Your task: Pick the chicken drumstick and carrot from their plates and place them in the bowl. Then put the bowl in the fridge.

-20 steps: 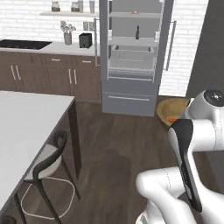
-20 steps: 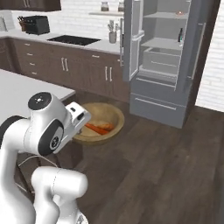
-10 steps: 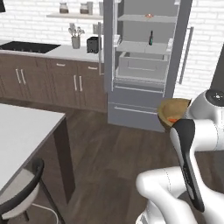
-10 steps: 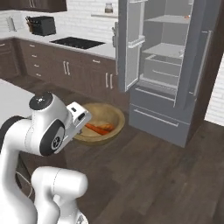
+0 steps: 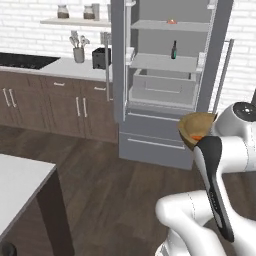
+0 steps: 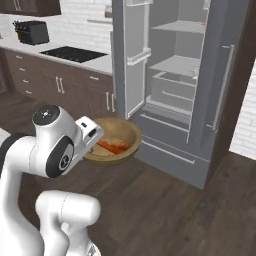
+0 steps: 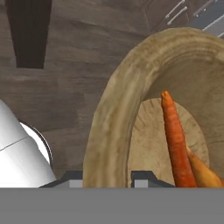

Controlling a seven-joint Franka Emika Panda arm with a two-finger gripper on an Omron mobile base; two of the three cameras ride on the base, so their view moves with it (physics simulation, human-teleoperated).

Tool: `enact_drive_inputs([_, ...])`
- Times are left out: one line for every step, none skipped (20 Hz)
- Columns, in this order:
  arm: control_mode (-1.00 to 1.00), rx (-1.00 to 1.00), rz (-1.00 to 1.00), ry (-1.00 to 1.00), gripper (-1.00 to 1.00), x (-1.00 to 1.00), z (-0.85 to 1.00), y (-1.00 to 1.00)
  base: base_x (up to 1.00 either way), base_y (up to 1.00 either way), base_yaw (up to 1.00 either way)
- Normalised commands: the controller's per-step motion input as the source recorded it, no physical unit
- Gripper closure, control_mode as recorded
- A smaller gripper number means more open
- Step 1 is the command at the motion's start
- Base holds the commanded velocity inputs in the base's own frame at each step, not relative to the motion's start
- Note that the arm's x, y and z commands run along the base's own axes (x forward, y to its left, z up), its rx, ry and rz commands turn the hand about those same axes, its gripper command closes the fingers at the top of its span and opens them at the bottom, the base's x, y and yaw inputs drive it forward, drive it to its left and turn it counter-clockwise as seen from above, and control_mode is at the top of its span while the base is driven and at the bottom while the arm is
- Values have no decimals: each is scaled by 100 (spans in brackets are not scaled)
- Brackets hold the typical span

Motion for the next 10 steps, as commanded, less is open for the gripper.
enact_drive_inputs([100, 0, 0, 0, 100, 0, 0, 0, 100, 8, -23])
enact_drive_inputs([100, 0, 0, 0, 100, 0, 0, 0, 100, 8, -30])
enact_drive_inputs([100, 0, 0, 0, 100, 0, 0, 0, 100, 5, -32])
enact_drive_inputs([100, 0, 0, 0, 100, 0, 0, 0, 100, 4, -34])
enact_drive_inputs([100, 0, 0, 0, 100, 0, 0, 0, 100, 17, -34])
enact_drive_inputs([100, 0, 0, 0, 100, 0, 0, 0, 100, 43, -29])
enact_drive_inputs([100, 0, 0, 0, 100, 0, 0, 0, 100, 65, -22])
enact_drive_inputs([100, 0, 0, 0, 100, 0, 0, 0, 96, 71, -13])
enact_drive_inputs([100, 0, 0, 0, 100, 0, 0, 0, 86, 76, -5])
enact_drive_inputs([100, 0, 0, 0, 100, 0, 0, 0, 74, 59, -4])
